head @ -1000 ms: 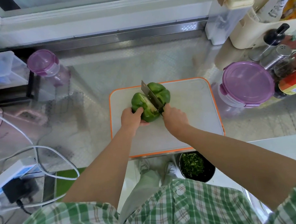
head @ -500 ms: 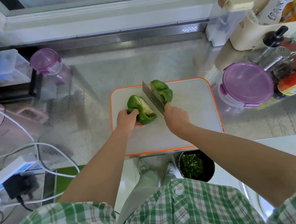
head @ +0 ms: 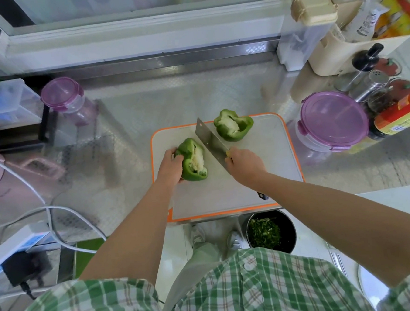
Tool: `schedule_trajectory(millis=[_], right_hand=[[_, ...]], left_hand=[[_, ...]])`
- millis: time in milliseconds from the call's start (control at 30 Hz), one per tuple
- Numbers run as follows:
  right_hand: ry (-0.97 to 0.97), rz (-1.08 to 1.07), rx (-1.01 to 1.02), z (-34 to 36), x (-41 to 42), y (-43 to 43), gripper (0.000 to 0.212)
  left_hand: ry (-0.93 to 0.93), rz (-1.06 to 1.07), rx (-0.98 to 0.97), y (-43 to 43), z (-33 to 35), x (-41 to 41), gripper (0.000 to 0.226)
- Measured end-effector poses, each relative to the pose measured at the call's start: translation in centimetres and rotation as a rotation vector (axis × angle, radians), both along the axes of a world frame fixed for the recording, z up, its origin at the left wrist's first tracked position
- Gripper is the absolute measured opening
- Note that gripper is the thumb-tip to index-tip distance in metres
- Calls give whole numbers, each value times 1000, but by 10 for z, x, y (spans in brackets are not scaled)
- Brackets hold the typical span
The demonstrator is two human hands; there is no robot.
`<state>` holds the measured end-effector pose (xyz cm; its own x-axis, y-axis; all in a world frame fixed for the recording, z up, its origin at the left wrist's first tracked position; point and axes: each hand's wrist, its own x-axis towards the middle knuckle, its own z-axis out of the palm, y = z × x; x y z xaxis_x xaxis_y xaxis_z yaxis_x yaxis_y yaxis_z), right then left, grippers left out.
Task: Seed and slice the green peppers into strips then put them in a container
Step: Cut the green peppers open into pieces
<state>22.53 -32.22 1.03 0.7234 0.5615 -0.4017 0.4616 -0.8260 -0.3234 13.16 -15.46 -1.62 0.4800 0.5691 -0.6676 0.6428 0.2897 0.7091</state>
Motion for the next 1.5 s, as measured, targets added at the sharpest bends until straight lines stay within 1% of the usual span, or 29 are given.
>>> schedule_trajectory(millis=[33,100,133,167,233,267,333,400,467,567,667,733,833,867,900,1000,1067,1167,1333,1400,1500], right_hand=[[-1,8,4,-1,-2,-1,14],[17,14,5,-1,-4,-3,13],[28,17,0,-1,-5,-3,13],[37,22,-3,-1,-4,-3,13],[56,31,-6,0,-3,-4,13],[62,32,-7,1,-2,-5,12],[48,42,-5,4,0,-7,13],[11,48,15,7,1,-7,16],[-18,27,71,11,3,-6,17],[-34,-15,153,19,10,-4,17],[-16,-14,194,29,15,-2,18],[6,-8,205,33,13,-2,18],[29,29,189,35,6,-2,17],[32,38,185,35,5,-2,18],[34,42,184,36,4,-1,18],[33,43,185,40,5,1,17],[33,42,192,43,7,2,16],[26,39,202,44,8,2,17],[28,55,197,48,3,2,16],[20,64,192,50,0,2,15],[-10,73,173,51,-1,2,15]], left_hand=[[0,-7,-11,1,0,1,55],[48,-56,38,0,3,3,89],[70,-75,67,-1,3,4,93],[79,-77,89,-2,1,4,86],[39,-48,115,-2,-1,1,58],[15,-40,129,-1,-2,-2,48],[-16,-75,156,4,-5,-7,40],[-13,-170,222,6,-5,-8,41],[19,-237,334,3,-4,-6,40],[40,-237,413,-6,-2,2,38],[99,-264,499,-12,2,8,37],[119,-262,517,-14,3,11,37],[127,-209,399,-13,1,11,34],[124,-188,388,-14,2,10,34],[125,-191,416,-14,1,10,35],[148,-258,583,-15,2,12,43],[120,-280,634,-17,5,15,42],[57,-258,647,-18,7,20,38],[37,-254,620,-23,6,20,43],[7,-244,573,-26,4,17,49],[-19,-235,429,-28,5,14,51]])
